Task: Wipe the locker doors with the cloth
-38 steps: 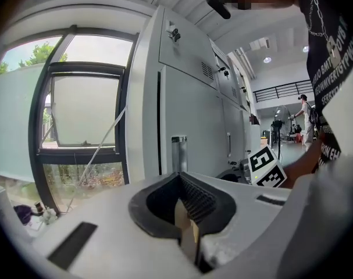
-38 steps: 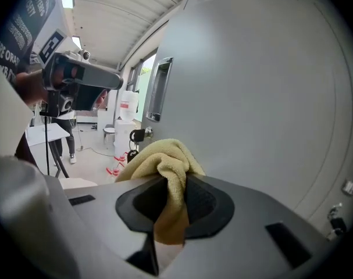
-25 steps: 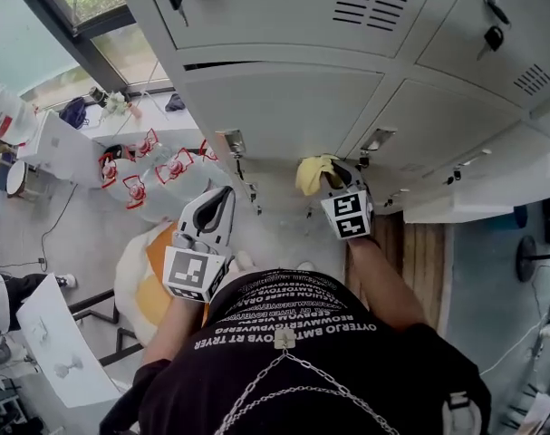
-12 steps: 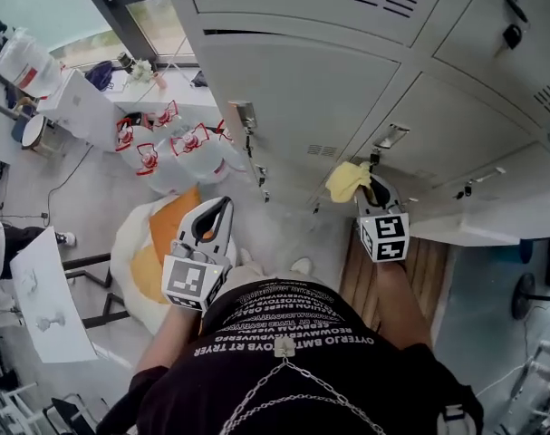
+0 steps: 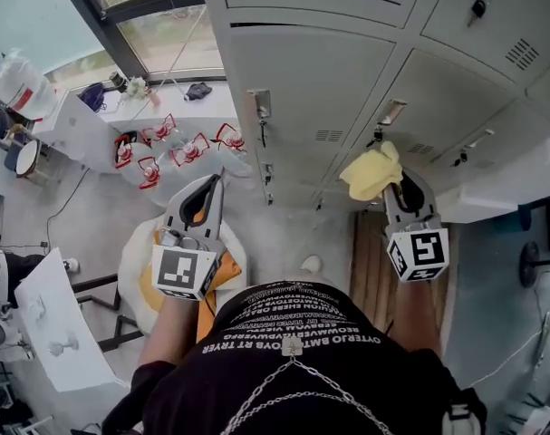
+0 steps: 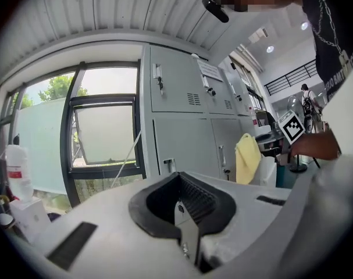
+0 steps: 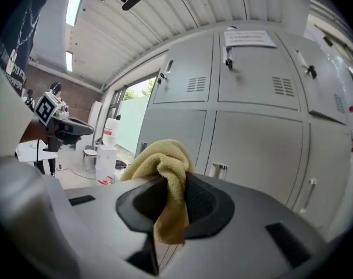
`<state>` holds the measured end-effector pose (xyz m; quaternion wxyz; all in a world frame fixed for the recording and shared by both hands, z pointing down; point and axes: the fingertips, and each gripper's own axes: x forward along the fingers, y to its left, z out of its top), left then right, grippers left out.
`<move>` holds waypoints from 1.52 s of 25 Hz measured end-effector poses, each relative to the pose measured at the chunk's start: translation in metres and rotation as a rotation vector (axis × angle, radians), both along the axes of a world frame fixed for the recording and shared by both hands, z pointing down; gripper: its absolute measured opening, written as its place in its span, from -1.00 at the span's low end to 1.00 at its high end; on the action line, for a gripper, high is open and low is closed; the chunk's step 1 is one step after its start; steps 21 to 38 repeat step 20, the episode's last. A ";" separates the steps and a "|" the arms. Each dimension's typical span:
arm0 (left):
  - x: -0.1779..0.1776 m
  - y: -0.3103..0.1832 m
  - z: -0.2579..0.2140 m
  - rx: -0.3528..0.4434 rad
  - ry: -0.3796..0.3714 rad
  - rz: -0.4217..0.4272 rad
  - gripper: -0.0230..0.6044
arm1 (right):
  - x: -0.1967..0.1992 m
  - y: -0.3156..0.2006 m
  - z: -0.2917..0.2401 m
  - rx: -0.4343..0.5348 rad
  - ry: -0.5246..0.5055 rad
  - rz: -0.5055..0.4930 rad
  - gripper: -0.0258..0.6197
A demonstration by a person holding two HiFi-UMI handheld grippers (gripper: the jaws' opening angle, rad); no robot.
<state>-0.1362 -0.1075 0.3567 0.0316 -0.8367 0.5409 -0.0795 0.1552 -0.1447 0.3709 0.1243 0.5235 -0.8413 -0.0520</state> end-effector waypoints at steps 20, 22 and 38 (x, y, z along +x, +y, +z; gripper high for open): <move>-0.010 0.143 0.026 -0.034 0.066 0.243 -0.91 | -0.055 0.192 0.007 -0.063 0.015 0.160 -0.71; -0.010 0.143 0.026 -0.034 0.066 0.243 -0.91 | -0.055 0.192 0.007 -0.063 0.015 0.160 -0.71; -0.010 0.143 0.026 -0.034 0.066 0.243 -0.91 | -0.055 0.192 0.007 -0.063 0.015 0.160 -0.71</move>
